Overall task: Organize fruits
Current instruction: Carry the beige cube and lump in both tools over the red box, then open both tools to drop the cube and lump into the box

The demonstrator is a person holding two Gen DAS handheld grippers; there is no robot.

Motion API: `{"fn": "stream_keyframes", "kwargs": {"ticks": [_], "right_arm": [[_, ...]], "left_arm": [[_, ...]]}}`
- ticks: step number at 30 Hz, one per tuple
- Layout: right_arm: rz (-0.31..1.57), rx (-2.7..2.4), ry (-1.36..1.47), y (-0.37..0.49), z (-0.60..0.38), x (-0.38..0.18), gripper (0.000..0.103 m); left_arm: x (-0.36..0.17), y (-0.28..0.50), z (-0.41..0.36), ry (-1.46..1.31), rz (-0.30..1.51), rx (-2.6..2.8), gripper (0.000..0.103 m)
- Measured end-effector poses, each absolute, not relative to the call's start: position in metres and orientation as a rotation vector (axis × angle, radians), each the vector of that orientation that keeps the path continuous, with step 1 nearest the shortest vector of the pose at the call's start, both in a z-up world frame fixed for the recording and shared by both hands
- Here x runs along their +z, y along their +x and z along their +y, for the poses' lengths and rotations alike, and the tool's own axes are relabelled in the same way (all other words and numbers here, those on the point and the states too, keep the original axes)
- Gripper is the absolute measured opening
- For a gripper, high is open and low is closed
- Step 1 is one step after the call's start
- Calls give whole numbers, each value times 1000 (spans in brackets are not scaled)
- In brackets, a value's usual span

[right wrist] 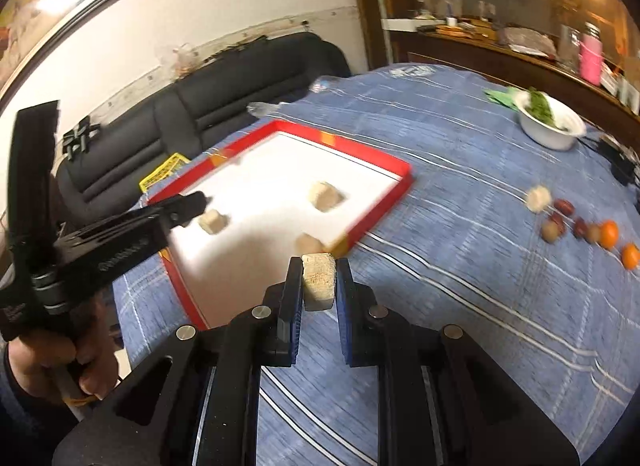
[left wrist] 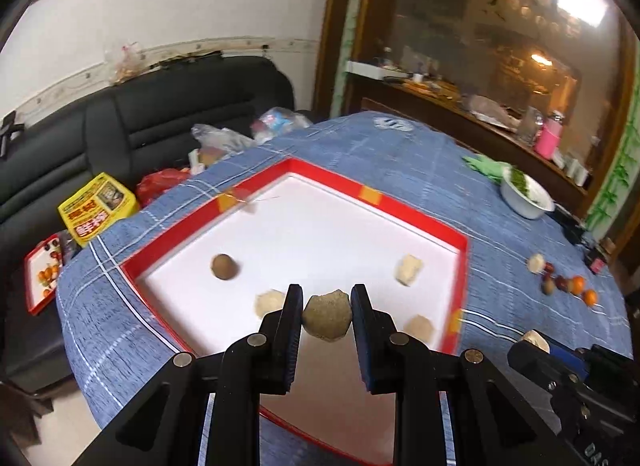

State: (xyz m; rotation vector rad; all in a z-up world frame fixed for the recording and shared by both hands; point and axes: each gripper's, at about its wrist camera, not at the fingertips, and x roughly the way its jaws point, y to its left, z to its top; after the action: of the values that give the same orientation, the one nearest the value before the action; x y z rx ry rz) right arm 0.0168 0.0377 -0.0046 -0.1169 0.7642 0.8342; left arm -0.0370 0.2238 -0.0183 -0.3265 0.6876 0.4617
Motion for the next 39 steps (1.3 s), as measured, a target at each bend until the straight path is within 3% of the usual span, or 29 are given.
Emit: {"fn": "stream_keyframes", "kwargs": {"ticks": [18,37,38,39], "right_arm": [[805,879,-171,55,130,-18,15],[835,855,-236,63,150,-39,15],[837,847,-246,63,151,-39,15],[843,839,-259,62,152,-40,17]], "left_arm": [[-36,2,286,-356,725,610,23],[-46,16,296,-361,759,658,23],[-47,17,297,-375,778,656,27],[-48,17,299,-388,799,663,42]]}}
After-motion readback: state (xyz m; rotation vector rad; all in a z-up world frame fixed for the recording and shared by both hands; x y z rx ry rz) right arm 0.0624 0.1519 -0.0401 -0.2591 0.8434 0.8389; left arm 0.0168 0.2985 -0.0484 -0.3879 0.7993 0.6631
